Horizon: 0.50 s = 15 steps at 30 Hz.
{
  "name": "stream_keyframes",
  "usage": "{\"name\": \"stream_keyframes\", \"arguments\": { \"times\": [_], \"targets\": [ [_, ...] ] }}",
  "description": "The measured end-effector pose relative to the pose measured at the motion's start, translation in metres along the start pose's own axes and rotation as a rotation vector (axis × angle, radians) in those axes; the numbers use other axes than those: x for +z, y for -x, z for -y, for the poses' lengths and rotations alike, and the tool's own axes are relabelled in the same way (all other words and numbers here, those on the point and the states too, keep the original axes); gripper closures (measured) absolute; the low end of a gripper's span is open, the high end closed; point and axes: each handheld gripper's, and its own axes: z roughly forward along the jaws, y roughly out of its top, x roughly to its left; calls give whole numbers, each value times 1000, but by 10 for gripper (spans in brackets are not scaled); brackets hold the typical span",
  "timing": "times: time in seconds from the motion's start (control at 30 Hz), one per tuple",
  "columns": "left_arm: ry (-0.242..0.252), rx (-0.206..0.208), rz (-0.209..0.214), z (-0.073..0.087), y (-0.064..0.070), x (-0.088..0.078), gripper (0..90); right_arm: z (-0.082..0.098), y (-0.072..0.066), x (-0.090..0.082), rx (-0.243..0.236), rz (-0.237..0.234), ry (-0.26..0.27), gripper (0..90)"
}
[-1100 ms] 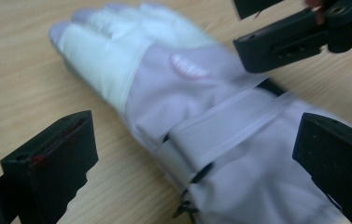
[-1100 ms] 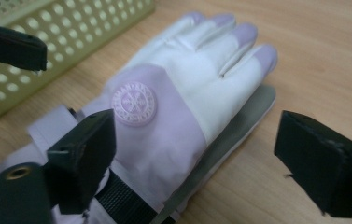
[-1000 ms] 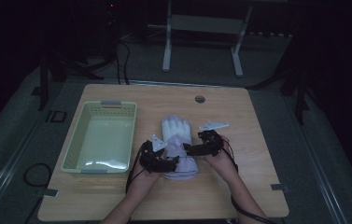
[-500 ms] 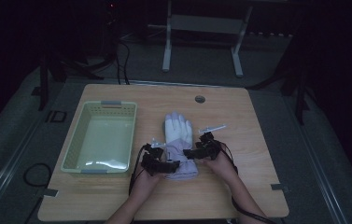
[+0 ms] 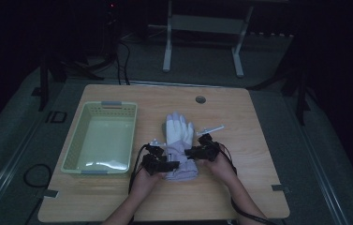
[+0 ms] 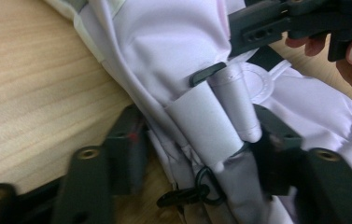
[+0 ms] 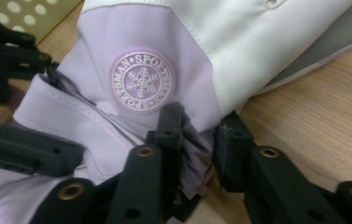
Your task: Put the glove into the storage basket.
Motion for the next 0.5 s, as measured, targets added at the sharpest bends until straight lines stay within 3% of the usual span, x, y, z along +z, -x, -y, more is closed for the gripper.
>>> {"name": "stream_keyframes", "arguments": {
  "times": [0.07, 0.27, 0.5],
  "targets": [
    [3, 0, -4, -1, 2, -1, 527, 0, -2, -1, 10, 11, 6, 781],
    [-15, 5, 21, -7, 4, -7, 628, -1, -10, -6, -3, 38, 26, 804],
    [-22, 56, 20, -19, 15, -20, 654, -5, -17, -20, -4, 53, 64, 808]
  ]
}}
